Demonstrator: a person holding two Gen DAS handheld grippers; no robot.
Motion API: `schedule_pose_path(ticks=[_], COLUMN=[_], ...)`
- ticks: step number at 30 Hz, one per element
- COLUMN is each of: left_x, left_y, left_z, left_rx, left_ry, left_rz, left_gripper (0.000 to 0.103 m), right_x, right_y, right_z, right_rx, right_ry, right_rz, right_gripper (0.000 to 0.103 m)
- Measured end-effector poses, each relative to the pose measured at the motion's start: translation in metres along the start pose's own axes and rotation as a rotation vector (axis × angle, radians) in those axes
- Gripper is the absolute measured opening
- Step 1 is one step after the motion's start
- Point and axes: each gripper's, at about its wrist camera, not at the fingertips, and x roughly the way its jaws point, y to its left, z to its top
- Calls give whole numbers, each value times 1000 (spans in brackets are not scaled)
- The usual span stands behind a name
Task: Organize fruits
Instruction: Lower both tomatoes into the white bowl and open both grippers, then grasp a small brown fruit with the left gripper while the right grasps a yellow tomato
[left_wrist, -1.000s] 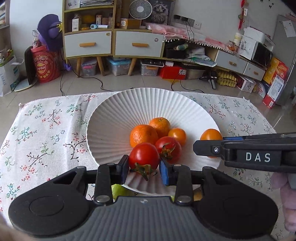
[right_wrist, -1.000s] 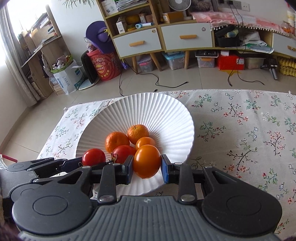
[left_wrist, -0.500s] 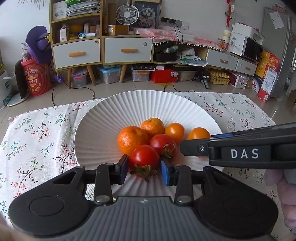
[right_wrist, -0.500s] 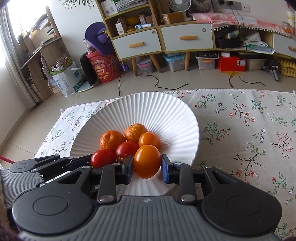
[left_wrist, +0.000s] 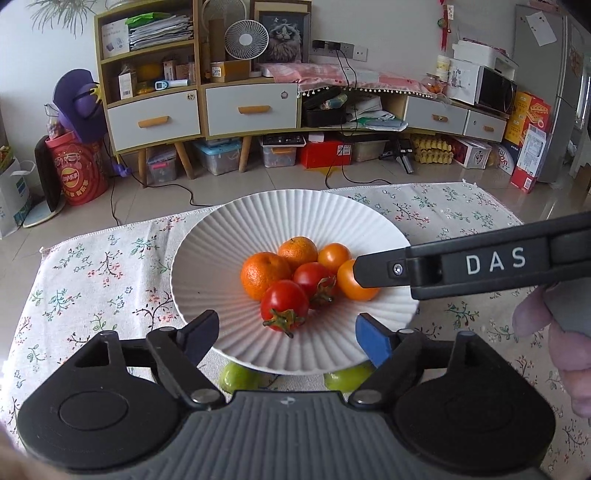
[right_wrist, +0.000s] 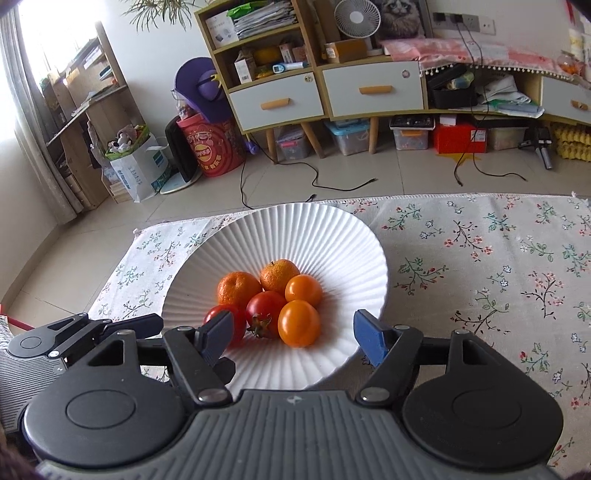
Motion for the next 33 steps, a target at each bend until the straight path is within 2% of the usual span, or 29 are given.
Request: schedule_pose_path(ticks=[3,6,14,24,33], left_x=[-4,-10,-28,-46,-59], left_y=[2,5,14,27,41], left_z=[-4,-10,-27,-48,-62], left_rx=[8,13,42,61,8], left_ry=[20,32,48,64,91], left_rz=[-2,5,5,17,-4], left_gripper=[84,91,94,99,99], right_x=[-4,-9,-21,-30,-40], right_y=[4,8,19,24,29], right_z=[-4,-8,-17,-34,-52], right_rx=[-22,-44,-96,-144,-172], right_ry=[5,7,6,16,28], right_rz=[-8,-11,12,18,33], right_gripper=[79,83,91,96,99])
